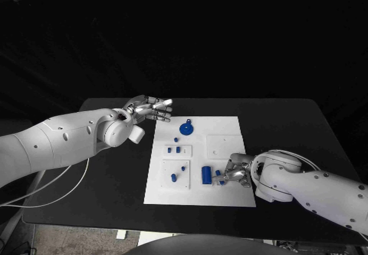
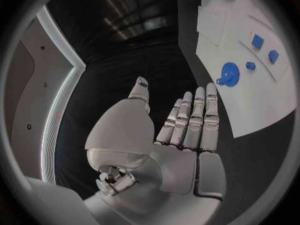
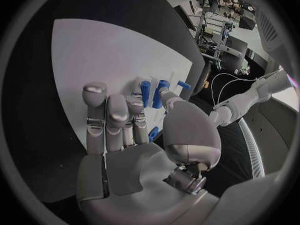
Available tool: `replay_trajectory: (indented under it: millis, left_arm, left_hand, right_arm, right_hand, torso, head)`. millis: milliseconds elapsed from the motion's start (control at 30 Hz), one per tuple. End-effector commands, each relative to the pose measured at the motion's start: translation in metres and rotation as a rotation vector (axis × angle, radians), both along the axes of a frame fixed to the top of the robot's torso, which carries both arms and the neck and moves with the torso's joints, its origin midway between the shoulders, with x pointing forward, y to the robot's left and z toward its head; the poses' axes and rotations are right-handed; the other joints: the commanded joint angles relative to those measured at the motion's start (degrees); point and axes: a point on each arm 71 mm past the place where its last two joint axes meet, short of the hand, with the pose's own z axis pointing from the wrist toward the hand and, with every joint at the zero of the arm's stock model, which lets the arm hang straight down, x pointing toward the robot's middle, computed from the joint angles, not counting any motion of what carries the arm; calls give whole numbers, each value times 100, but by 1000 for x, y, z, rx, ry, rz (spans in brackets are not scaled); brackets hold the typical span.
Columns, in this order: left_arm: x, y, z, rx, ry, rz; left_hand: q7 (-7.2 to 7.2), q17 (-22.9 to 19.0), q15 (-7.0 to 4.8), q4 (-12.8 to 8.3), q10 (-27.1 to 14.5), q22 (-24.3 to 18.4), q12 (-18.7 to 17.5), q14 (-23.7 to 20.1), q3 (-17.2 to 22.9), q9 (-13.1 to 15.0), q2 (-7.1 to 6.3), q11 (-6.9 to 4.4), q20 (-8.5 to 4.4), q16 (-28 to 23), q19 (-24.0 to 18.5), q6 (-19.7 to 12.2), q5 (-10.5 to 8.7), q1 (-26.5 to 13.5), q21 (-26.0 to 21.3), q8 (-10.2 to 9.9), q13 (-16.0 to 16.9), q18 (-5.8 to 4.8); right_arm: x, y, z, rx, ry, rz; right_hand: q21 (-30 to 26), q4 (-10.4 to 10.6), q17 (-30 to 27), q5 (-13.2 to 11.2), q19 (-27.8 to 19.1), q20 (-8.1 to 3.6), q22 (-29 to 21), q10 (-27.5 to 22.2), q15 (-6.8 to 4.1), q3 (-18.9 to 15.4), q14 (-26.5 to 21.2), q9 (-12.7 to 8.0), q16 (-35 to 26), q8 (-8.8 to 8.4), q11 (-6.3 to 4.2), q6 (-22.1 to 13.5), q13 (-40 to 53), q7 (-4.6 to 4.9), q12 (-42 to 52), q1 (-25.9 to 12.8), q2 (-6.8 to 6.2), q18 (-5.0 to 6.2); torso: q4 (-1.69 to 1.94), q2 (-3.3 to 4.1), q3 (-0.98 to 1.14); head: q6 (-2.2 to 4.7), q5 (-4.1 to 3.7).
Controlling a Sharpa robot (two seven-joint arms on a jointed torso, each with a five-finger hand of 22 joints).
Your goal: Assemble the parts on the task board
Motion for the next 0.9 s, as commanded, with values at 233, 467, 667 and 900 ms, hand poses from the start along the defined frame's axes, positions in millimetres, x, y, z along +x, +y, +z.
replay_trajectory:
  millis: [233, 467, 667, 900]
  left_arm:
    - [0, -2, 1, 0, -5, -9]
    - [0, -2, 1, 0, -4, -9]
    - [0, -1, 1, 1, -4, -9]
    - [0, -1, 1, 2, -3, -10]
  left_hand:
    - [-9, -6, 4, -9, -25, 1, -16, -34, 10, 1, -2, -2, -10, -25, 28, -39, -22, 10, -6, -14, -4, 58]
    - [-8, -6, 5, -4, -34, 1, -17, -36, 19, 1, -17, -1, -9, -25, 26, -42, -21, 18, -7, -14, -5, 58]
    - [-8, -6, 5, -4, -34, 1, -17, -36, 19, 1, -17, -1, -9, -25, 26, -42, -21, 18, -7, -14, -5, 58]
    - [-8, -5, 5, -13, -29, 1, -15, -35, 21, 1, -12, -2, -7, -25, 26, -36, -20, 26, -6, -13, -5, 60]
  right_arm:
    - [-3, 0, -3, 4, 18, 19]
    - [-5, -1, -1, 3, 12, 27]
    - [-5, -4, 0, -3, 5, 25]
    - [-1, -12, 0, -17, -19, -4]
  right_hand:
    - [-21, 94, 14, -29, 292, -18, 166, -15, -9, -117, 33, 1, -29, -10, 33, -28, -4, 17, -38, 139, 3, -64]
    - [-3, 49, 17, -33, 296, -23, 176, -7, -15, -24, 35, -1, -29, -12, 29, -19, 2, 14, -33, 102, 42, -64]
    - [-12, -78, 16, -26, 294, -18, 173, -7, -9, 103, 37, -1, -32, -11, 30, -16, -3, 13, -37, 68, 130, -65]
    - [-4, -395, 17, -42, 299, -29, 173, 7, -21, 632, 41, -5, -30, -15, 14, -14, 3, 0, -29, 166, 350, -69]
  torso:
    - [1, 1, -1]
    - [-2, 0, -1]
    - [-3, -1, 0]
    - [-6, 0, 4]
  head:
    - [4, 16]
    - [3, 19]
    - [10, 19]
    - [31, -4]
